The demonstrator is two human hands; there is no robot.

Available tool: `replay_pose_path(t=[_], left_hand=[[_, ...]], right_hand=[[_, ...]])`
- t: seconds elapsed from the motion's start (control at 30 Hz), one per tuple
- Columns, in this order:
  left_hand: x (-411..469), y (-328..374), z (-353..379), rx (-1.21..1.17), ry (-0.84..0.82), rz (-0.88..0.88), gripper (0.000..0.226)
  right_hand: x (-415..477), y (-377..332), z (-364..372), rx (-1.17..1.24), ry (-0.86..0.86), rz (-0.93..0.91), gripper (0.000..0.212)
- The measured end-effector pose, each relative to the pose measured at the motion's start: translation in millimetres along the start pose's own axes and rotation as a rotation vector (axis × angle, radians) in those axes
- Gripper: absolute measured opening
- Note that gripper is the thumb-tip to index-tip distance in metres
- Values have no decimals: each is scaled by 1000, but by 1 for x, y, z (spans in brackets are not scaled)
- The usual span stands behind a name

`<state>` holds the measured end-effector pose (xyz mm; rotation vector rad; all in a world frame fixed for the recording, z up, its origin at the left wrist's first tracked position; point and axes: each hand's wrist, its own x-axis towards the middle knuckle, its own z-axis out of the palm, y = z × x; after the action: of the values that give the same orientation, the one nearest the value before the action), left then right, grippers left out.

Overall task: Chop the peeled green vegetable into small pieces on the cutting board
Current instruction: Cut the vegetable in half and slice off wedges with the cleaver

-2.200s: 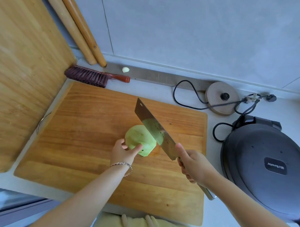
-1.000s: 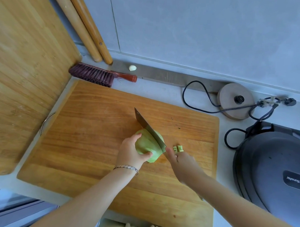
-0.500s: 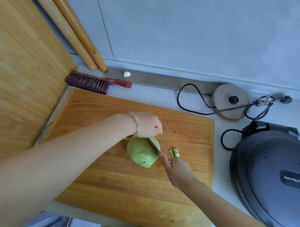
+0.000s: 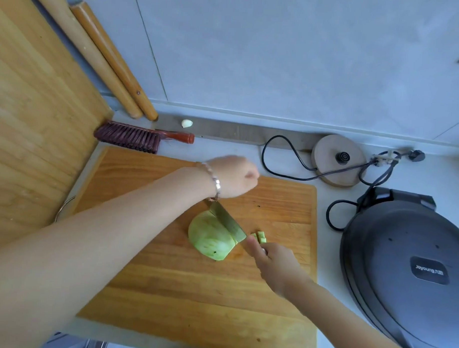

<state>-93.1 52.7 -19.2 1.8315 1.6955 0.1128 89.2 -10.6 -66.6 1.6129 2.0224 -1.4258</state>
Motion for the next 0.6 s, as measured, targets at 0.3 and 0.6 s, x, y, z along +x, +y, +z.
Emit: replay_pose_path(t=[0.3, 0.6], left_hand=[[-94, -33, 94, -466, 685, -562, 44], [-103, -41, 143, -499, 531, -625, 56]], right_hand=[[-7, -10, -16, 228, -21, 66, 57], [-14, -18, 3, 19, -44, 24, 59]])
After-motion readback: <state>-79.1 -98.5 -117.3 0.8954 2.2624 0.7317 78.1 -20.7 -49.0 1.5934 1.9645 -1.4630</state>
